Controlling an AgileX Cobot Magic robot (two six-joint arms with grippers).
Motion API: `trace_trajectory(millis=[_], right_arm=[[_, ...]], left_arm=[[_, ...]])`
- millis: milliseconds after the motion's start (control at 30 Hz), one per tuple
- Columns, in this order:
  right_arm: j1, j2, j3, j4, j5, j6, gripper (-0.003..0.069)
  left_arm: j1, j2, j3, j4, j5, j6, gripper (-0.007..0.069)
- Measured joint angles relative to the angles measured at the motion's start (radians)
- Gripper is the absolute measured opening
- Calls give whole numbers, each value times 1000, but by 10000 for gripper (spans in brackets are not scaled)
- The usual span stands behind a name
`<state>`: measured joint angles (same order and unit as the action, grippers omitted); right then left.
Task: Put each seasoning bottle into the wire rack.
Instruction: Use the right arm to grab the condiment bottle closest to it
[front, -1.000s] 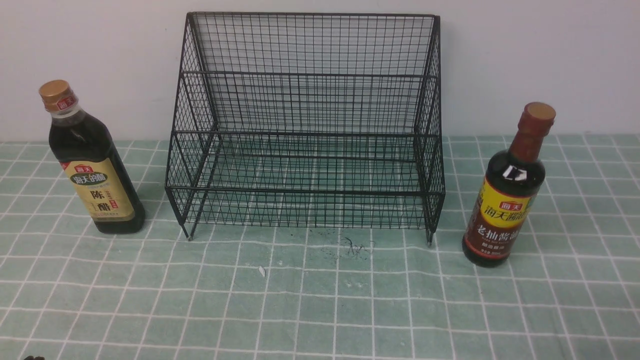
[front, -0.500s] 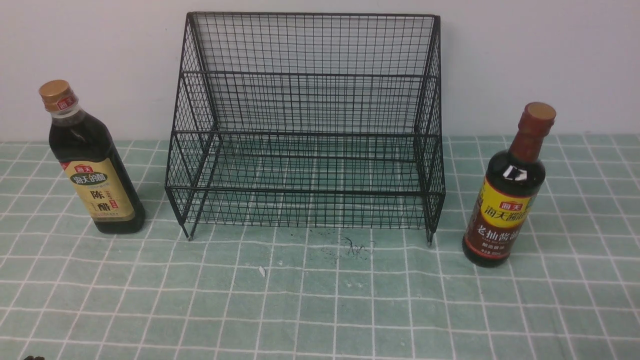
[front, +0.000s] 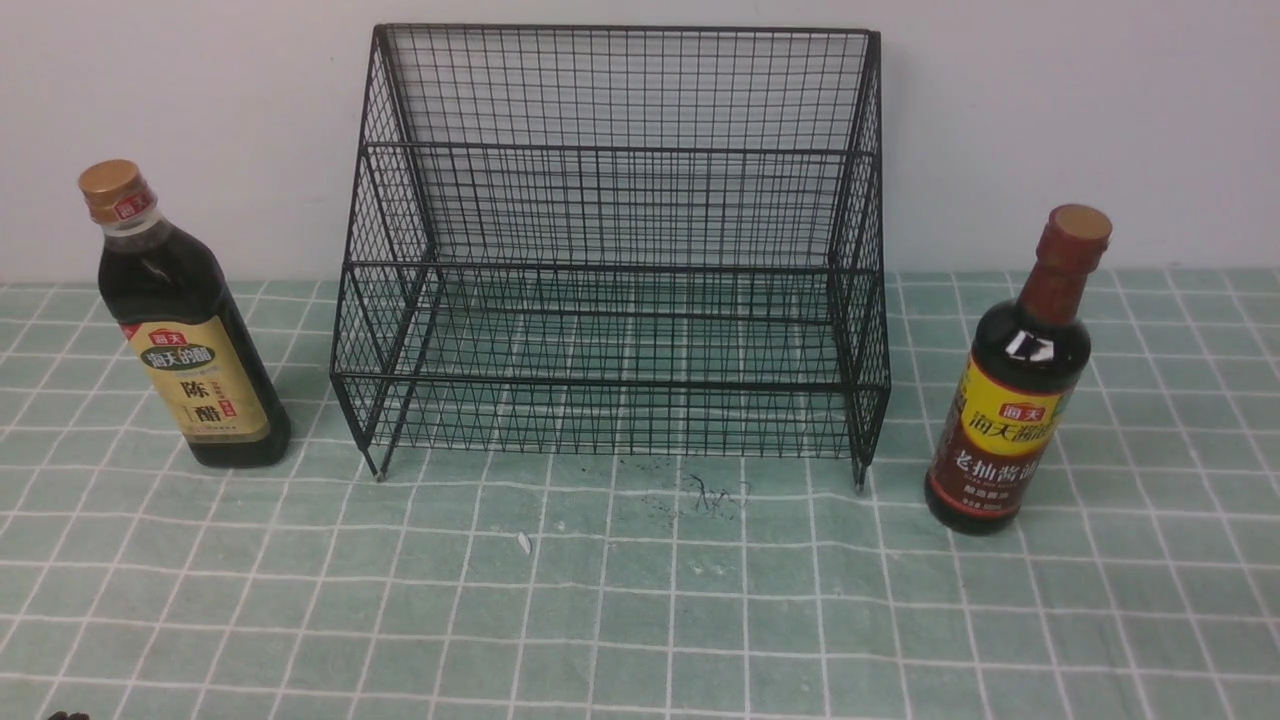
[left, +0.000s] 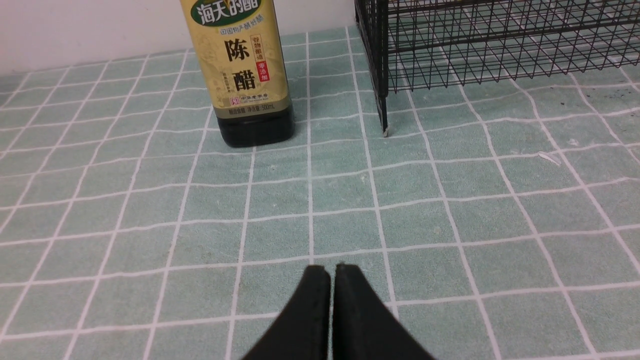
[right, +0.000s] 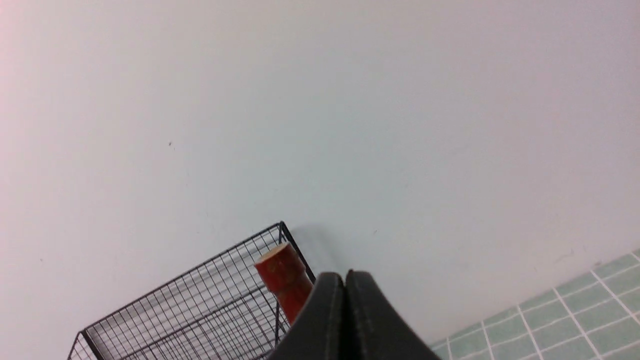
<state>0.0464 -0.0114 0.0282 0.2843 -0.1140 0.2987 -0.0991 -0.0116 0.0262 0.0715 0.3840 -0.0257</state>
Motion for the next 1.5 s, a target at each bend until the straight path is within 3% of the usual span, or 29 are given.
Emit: trace_trajectory(millis=[200, 367, 533, 667, 833, 867, 900, 1133, 1300, 1500], right_arm=[[0, 0, -2, 20, -70, 13, -15], [0, 43, -182, -145, 39, 19, -15], [0, 256, -414, -331, 159, 19, -6], [0, 412, -516, -372, 180, 19, 28], [4, 688, -668, -380, 182, 20, 168], [5, 697, -673, -380, 182, 20, 168], [26, 769, -715, -380, 182, 20, 229], [172, 983, -818, -424, 155, -3, 401], [181, 1109, -828, -477, 122, -16, 459], [181, 1244, -829, -484, 49, -40, 471]], left_arm=[[0, 0, 0, 0, 0, 0, -6], [0, 0, 0, 0, 0, 0, -6], [0, 0, 0, 0, 0, 0, -6], [0, 0, 0, 0, 0, 0, -6], [0, 0, 0, 0, 0, 0, -6], [0, 0, 0, 0, 0, 0, -6], [0, 0, 0, 0, 0, 0, -6], [0, 0, 0, 0, 0, 0, -6], [0, 0, 0, 0, 0, 0, -6], [0, 0, 0, 0, 0, 0, -6]])
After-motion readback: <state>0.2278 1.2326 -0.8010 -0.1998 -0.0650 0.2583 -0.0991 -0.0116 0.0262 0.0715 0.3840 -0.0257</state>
